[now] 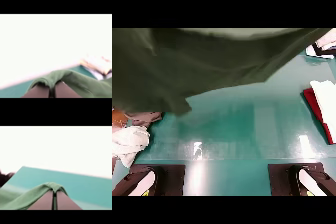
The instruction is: Fold the shirts.
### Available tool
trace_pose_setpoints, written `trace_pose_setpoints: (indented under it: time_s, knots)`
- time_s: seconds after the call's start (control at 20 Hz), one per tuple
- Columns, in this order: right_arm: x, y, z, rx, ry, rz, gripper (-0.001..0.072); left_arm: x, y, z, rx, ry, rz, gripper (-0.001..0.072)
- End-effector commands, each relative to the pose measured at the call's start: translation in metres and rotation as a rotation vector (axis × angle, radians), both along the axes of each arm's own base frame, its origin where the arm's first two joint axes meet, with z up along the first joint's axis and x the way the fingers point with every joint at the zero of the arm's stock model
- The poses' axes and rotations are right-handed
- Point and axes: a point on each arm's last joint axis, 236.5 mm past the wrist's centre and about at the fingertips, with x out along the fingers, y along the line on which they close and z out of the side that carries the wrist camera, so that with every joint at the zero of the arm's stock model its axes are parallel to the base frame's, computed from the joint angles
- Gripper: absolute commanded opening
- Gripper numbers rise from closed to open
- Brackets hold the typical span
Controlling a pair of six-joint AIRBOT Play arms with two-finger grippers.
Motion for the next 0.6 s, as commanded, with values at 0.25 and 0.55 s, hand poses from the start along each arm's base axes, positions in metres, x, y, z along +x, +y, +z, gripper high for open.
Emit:
trace_pose_setpoints:
  time_s: [0.25, 0.55]
  knots:
    - [0.015, -0.075, -0.077, -0.032, 0.288, -0.310, 0.0013, 0.056, 0.005, -0.076, -0.036, 0.257, -0.025, 0.0025]
    - [0.088, -0.098, -0.264, -0.064, 1.040, -0.233, 0.0013, 0.160, -0.041, -0.323, 0.012, 0.973, -0.262, 0.0026]
